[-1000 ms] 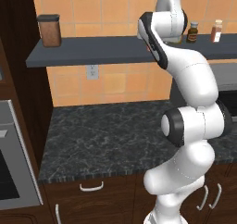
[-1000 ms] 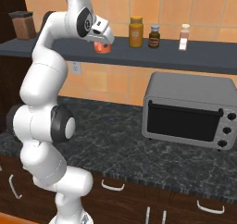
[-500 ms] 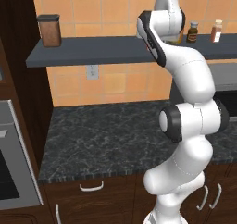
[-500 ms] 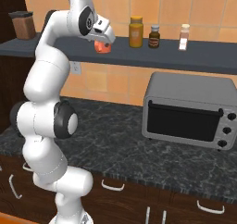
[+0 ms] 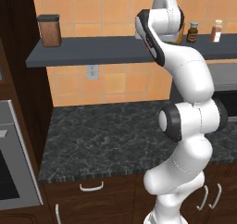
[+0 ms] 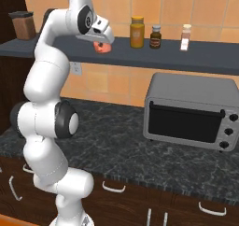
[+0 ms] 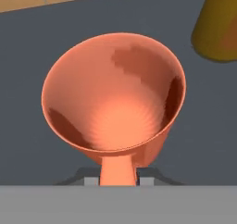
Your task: Gather all objects into one cabinet and sort the glasses and bowls to opposite sides.
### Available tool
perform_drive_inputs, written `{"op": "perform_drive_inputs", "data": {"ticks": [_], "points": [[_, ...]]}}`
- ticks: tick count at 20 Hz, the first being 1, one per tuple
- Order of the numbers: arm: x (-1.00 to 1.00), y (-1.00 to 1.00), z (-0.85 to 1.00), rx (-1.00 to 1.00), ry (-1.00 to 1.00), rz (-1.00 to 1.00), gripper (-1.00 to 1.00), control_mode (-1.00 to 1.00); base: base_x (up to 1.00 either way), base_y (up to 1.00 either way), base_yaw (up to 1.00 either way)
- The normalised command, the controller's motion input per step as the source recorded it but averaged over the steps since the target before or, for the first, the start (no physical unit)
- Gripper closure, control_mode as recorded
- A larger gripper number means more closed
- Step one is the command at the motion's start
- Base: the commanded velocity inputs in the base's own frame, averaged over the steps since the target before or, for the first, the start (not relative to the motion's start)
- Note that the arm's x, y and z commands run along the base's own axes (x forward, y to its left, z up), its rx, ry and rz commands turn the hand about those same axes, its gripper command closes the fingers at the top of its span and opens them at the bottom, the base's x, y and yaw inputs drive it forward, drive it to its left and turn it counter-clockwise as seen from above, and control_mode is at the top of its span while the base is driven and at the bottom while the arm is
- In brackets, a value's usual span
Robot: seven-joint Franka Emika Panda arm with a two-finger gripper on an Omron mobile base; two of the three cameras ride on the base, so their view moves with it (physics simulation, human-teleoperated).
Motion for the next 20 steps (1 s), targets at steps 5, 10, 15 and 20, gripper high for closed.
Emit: {"op": "perform_drive_inputs", "data": {"ticks": [5, 10, 15, 20], "points": [[-0.47, 0.00, 0.04, 0.00, -0.13, 0.00, 1.00, -1.00, 0.00, 0.00, 0.00], [-0.78, 0.00, 0.29, 0.00, -0.23, 0.00, 1.00, -1.00, 0.00, 0.00, 0.00], [-0.93, -0.06, 0.46, 0.00, -0.28, 0.00, 1.00, -1.00, 0.00, 0.00, 0.00], [-1.00, -0.11, 0.45, 0.00, -0.29, 0.00, 1.00, -1.00, 0.00, 0.00, 0.00]]}}
